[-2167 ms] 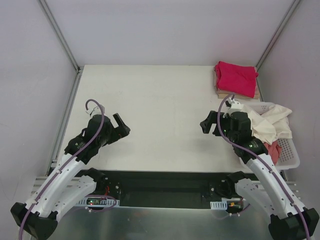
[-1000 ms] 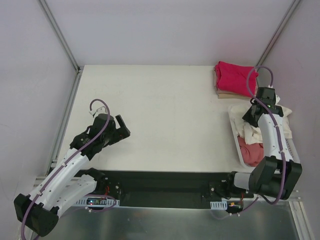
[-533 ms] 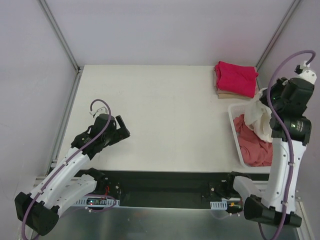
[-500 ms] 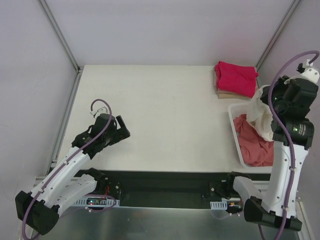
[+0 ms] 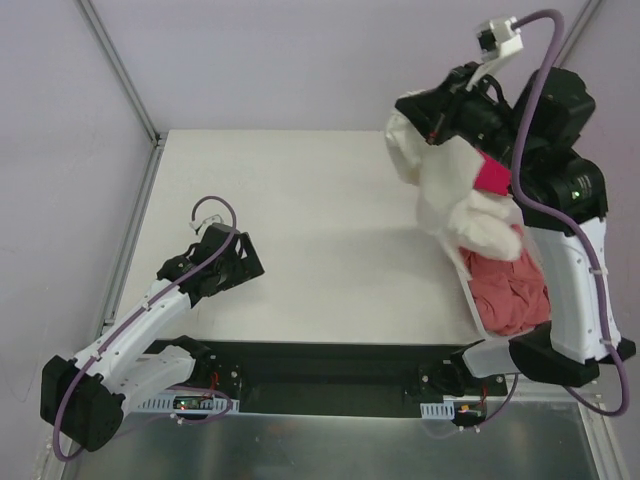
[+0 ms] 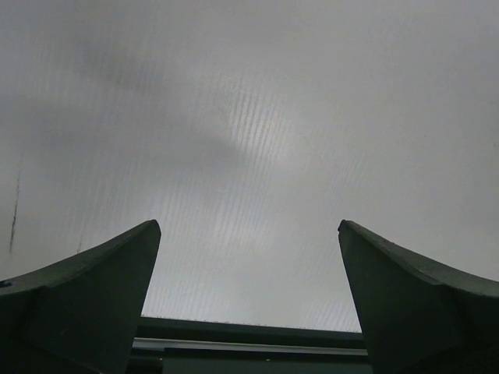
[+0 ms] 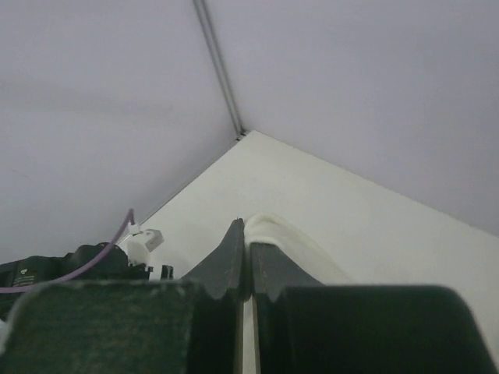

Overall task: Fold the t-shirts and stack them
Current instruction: Move the tshirt to the center of the board

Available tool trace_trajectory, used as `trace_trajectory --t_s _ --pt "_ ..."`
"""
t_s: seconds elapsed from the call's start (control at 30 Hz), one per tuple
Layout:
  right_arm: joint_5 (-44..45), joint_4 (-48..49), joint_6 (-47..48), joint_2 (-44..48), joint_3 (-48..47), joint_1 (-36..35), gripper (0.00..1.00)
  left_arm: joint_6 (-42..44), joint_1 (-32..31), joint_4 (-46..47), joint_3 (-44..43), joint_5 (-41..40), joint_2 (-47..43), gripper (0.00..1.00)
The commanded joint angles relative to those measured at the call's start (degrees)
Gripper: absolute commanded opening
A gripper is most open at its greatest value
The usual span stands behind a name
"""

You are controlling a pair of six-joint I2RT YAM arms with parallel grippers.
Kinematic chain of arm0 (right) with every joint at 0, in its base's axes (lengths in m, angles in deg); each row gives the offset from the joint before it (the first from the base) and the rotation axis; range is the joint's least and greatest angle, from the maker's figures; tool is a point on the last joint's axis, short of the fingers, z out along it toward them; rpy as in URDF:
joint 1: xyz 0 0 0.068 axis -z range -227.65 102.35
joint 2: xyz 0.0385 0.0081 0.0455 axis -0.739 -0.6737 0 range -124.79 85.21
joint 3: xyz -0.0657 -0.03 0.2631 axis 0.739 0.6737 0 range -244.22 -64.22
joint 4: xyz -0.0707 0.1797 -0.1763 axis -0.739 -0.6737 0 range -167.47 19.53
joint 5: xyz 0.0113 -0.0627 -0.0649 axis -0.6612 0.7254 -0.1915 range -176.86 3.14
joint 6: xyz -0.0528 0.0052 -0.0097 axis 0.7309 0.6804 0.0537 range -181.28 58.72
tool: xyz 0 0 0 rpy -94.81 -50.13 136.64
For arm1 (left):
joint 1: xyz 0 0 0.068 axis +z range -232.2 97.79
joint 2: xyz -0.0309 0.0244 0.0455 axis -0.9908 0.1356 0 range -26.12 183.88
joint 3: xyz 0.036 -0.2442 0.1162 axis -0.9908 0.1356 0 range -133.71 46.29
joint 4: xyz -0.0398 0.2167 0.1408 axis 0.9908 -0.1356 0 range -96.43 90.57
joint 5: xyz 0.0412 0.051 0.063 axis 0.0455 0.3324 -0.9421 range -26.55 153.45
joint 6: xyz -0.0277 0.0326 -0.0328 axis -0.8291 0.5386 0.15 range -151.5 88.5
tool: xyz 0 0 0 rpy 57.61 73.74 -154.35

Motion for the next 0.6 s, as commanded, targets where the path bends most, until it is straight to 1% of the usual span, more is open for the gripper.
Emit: trace_trajectory --t_s 0.0,0.07,0.13,0.23,0.27,0.33,0.37,0.43,0.47,0.5,0.57 --pt "-3.2 17.4 2.8 -4.6 -8.5 -7.7 0.01 0.2 0.5 0.8 0.1 -0.3 -2.2 1.00" --pt "-0.9 23.6 3.2 -5.5 -8.7 -10.9 0.01 0.6 0.6 0.8 0.2 0.1 -3.1 0.99" --pt "0.2 25.3 3.3 -5.6 -7.6 -12.8 0.01 0.7 0.6 0.8 0.4 0.1 -4.6 0.99" --pt "3.0 27.1 3.3 -3.9 -2.8 -13.7 0.01 0.9 0.6 0.8 0.8 0.0 -7.0 0.99" --pt "7.0 27.4 3.3 -3.1 0.6 -13.7 0.01 1.3 0.6 0.8 0.9 0.0 -7.6 0.99" --pt "12.6 26.6 4.2 -2.8 3.4 -13.8 0.02 1.3 0.6 0.6 0.9 -0.2 -9.4 0.99" --pt "19.0 25.3 4.9 -2.6 6.4 -13.6 0.04 1.1 0.6 0.6 0.9 -0.2 -10.0 0.99" --pt "24.0 23.3 6.3 -2.5 10.9 -12.7 0.08 1.1 0.6 0.2 1.1 0.1 -11.5 0.99" --pt "27.7 21.6 6.2 -2.3 16.4 -12.0 0.08 0.9 0.6 0.1 1.4 0.2 -11.9 0.99" --pt "28.4 20.5 5.3 -2.4 19.3 -11.1 0.09 0.9 0.6 0.0 1.6 0.1 -12.8 0.99" --pt "28.4 17.4 2.8 -3.9 25.1 -6.5 0.13 0.3 0.6 -0.4 2.2 -0.1 -13.6 0.99"
